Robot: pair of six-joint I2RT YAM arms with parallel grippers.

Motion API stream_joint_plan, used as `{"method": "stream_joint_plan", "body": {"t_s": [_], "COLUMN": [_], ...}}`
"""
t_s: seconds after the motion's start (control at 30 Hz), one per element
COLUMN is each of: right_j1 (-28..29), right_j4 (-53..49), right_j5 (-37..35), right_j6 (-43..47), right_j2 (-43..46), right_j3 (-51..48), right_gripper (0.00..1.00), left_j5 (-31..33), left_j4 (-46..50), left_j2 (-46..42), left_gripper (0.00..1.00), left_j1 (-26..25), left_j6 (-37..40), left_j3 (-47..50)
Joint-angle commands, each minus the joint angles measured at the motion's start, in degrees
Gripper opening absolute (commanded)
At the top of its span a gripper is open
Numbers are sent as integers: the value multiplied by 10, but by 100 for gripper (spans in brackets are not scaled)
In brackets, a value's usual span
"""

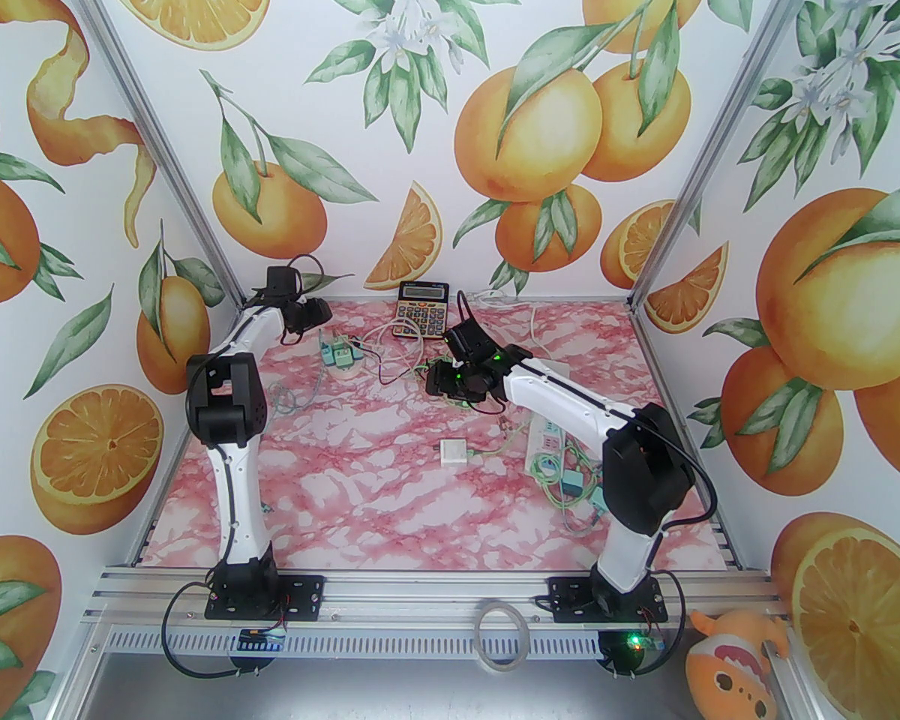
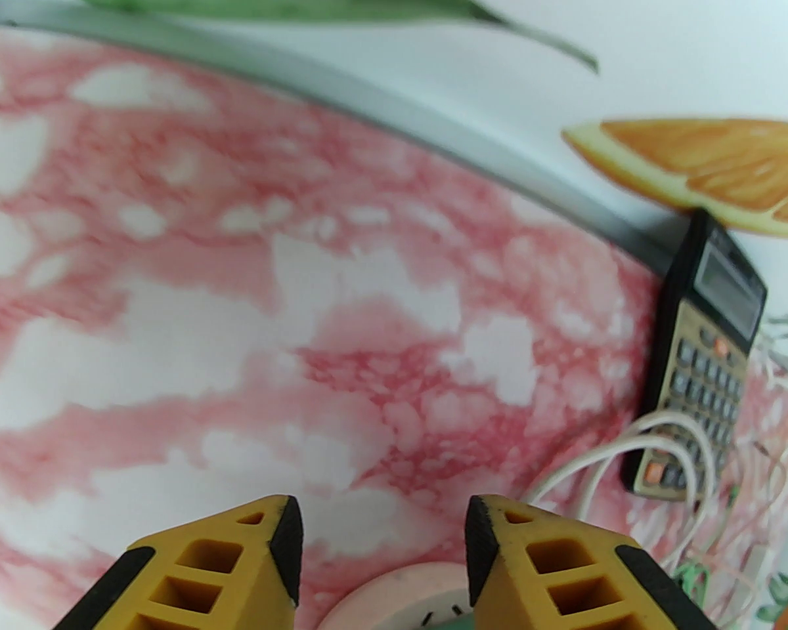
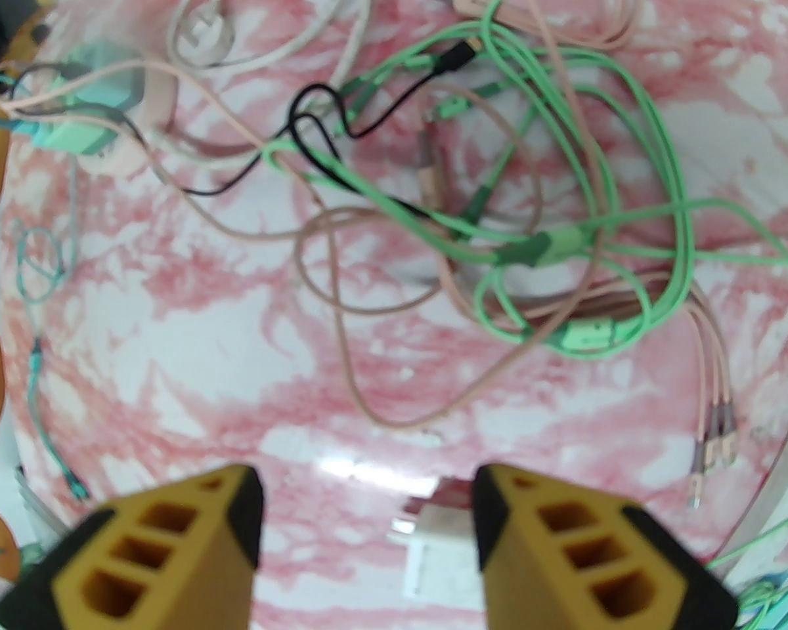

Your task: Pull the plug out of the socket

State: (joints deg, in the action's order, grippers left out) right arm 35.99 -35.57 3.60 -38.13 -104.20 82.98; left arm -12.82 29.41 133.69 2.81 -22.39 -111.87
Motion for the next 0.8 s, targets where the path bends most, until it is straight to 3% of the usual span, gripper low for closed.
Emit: {"method": "stream_joint_plan", "body": {"t_s": [0.0, 0.2, 0.27, 0.77], "right_j1": [2, 2, 2, 11], "right_j4": [-13, -11, -13, -12], "right_j5": [-18, -7, 10, 50], "right_j6": [3, 10, 20, 52], "right_j2": [0, -20, -44, -68], "right_j3": [18, 38, 68, 96], "right_gripper": [58, 58, 57, 57], "left_j5": [-42, -57, -58, -16], "left_j4": [-3, -26, -62, -120], "left_j2": [-15, -52, -105, -292], "left_gripper": [45, 45, 45, 45], "left_j1": [-3, -12, -26, -110], "left_j6": [5, 2, -19, -112], "left_j3": [26, 103, 199, 451]}}
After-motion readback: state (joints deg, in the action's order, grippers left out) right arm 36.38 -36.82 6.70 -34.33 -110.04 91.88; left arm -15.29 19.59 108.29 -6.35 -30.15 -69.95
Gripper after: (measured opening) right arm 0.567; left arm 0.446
